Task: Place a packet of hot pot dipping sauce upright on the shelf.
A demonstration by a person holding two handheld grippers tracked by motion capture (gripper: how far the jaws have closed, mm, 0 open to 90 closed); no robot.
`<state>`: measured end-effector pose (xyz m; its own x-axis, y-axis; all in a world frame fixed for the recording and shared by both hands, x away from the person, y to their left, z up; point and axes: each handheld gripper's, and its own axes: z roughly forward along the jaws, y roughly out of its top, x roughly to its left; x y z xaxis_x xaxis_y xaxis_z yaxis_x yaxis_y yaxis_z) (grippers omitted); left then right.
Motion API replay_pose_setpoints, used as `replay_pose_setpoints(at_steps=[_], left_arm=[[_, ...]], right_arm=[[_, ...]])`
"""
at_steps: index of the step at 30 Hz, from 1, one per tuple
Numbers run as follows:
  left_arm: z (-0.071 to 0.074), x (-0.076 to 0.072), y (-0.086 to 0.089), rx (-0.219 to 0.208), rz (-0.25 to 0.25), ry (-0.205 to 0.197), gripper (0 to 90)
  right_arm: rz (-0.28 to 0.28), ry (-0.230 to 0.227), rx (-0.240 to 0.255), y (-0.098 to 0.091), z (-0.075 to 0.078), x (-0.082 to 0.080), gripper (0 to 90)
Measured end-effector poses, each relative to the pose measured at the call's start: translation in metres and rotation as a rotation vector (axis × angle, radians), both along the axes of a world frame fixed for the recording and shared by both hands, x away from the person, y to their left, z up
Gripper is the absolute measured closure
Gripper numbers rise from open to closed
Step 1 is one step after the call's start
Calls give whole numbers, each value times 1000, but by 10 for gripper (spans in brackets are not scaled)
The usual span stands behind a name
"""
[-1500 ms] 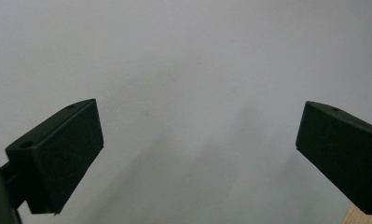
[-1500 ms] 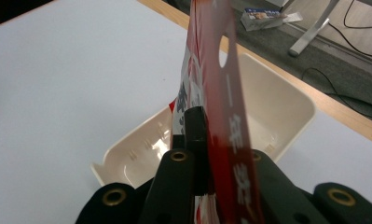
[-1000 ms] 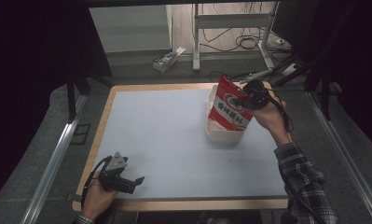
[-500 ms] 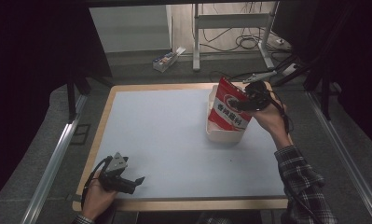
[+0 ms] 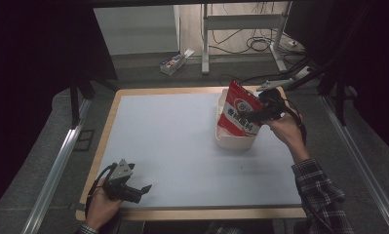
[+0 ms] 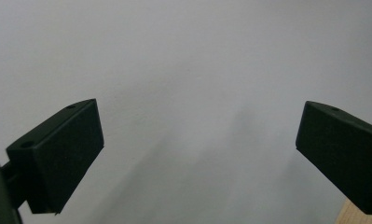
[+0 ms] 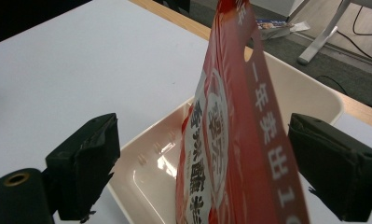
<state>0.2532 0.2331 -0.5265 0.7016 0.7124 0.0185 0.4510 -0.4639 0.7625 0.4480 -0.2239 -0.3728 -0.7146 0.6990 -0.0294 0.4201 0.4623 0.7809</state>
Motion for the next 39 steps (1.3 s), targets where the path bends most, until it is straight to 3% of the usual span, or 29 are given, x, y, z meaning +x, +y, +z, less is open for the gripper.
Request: replay_pose_setpoints(at_steps=[19, 29, 39], left_arm=[[2, -1, 0, -34, -17, -22, 7], [1, -1, 0, -37, -21, -12, 14], [-1, -4, -6, 41, -22, -21, 6]], right_arm=[[-10, -6, 26, -17, -6, -16, 70], [-10, -4, 47, -23, -13, -25, 50], [-7, -7, 39, -26, -19, -35, 40]])
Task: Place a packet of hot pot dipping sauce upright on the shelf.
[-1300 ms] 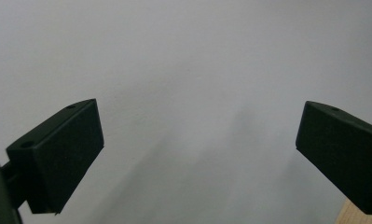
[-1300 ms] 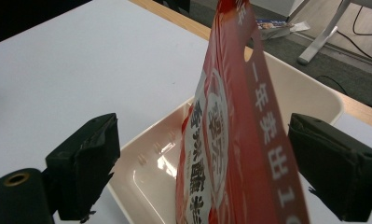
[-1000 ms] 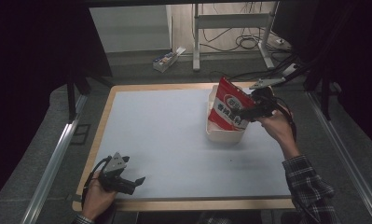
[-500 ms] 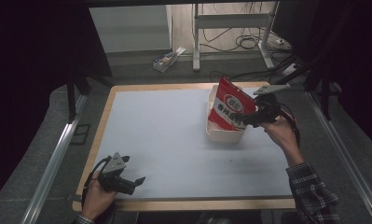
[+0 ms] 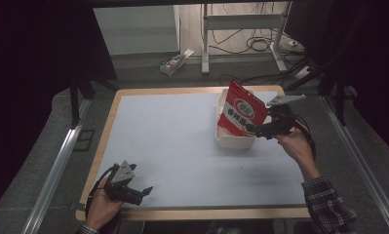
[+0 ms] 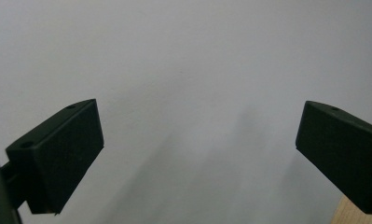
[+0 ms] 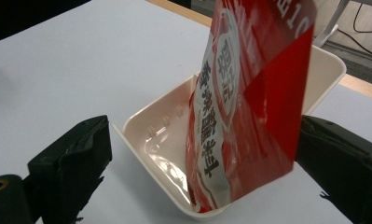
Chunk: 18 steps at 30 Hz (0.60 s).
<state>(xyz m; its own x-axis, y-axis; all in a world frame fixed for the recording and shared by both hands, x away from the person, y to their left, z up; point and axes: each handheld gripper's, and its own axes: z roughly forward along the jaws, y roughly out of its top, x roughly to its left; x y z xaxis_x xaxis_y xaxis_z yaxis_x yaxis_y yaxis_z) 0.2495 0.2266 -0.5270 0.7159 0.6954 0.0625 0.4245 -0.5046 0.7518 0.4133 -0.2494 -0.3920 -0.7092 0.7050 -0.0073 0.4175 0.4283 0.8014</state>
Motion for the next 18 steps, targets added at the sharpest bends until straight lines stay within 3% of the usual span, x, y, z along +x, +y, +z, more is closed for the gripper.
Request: replay_pose_setpoints(at_steps=[11, 18], left_arm=[[2, 1, 3, -60, -6, 3, 0], [2, 0, 3, -56, -15, -8, 0]], right_arm=[[-7, 5, 0, -7, -4, -11, 26], [-18, -2, 3, -12, -6, -20, 25]])
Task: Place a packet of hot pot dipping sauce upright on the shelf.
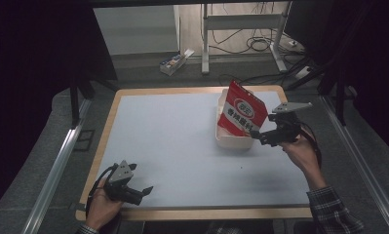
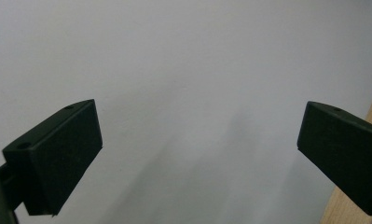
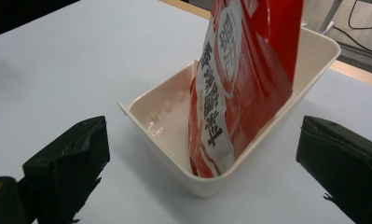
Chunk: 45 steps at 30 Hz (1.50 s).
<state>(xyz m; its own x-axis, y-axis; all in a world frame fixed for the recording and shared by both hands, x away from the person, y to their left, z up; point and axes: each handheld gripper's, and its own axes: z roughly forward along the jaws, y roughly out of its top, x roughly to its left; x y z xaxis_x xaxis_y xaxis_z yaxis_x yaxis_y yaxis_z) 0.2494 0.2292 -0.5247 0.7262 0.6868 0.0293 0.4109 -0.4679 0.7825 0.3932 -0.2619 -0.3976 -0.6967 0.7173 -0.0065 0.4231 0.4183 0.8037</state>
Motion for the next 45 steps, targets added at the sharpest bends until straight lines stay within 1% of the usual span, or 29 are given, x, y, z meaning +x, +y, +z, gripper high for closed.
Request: replay_pose_setpoints(at_steps=[2, 8, 10, 16, 18, 23, 36, 45], left_arm=[[0, 0, 0, 1, -1, 0, 0], [0, 0, -1, 10, -7, -1, 0], [-1, 0, -2, 16, -9, -2, 0], [-1, 0, -2, 17, -15, 0, 0], [-1, 0, -2, 17, -16, -2, 1], [-1, 0, -1, 12, -15, -3, 2], [-1, 0, -2, 17, -19, -1, 2], [-1, 0, -2, 25, -21, 0, 4]], right_arm=[[-1, 2, 4, -1, -1, -3, 25], [-13, 3, -10, -3, -4, -12, 24], [-15, 0, -8, -4, -5, -14, 24], [-19, -18, 2, -5, -9, -21, 17], [-17, -10, 4, -4, -10, -23, 4], [-17, -16, 7, -4, -10, -28, 0], [16, -15, -4, -1, -21, -44, 0], [24, -11, -1, -2, -31, -55, 0]])
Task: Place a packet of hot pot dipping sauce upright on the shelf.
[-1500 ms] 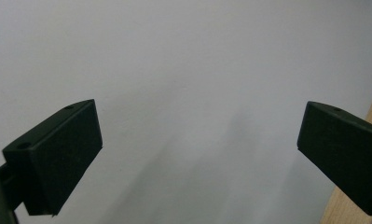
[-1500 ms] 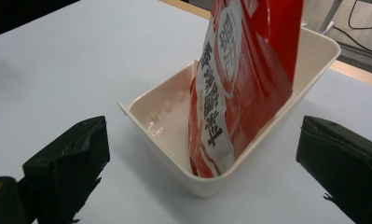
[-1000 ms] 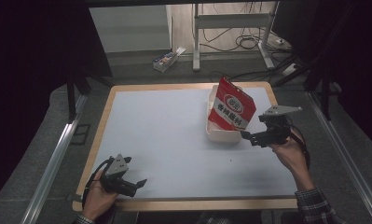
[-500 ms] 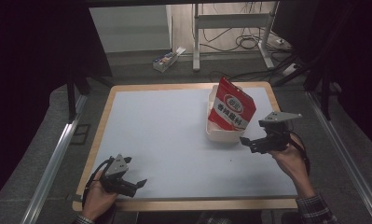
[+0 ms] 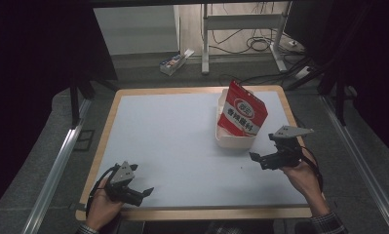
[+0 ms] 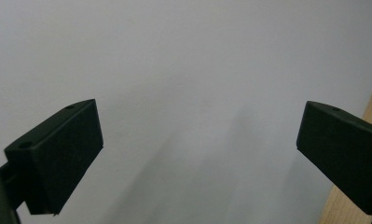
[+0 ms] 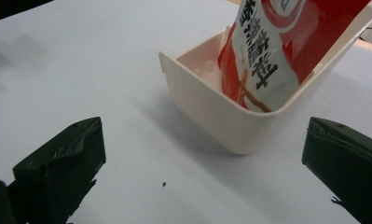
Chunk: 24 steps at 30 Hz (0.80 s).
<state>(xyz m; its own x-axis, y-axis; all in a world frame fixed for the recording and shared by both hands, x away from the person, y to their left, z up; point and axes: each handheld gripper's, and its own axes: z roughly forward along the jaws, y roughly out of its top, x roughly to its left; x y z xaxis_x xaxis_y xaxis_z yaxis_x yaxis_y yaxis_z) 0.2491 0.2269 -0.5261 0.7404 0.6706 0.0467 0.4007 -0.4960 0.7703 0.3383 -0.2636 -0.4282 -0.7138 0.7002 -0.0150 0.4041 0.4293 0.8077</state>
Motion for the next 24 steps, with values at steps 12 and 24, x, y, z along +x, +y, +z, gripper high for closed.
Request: replay_pose_setpoints(at_steps=[12, 24], left_arm=[[0, 0, 0, 0, 3, -4, 4], [0, 0, -1, 8, 3, -5, 4]], right_arm=[[3, -9, 2, -4, -6, -19, 0], [-13, -22, -2, -14, -15, -36, 0]])
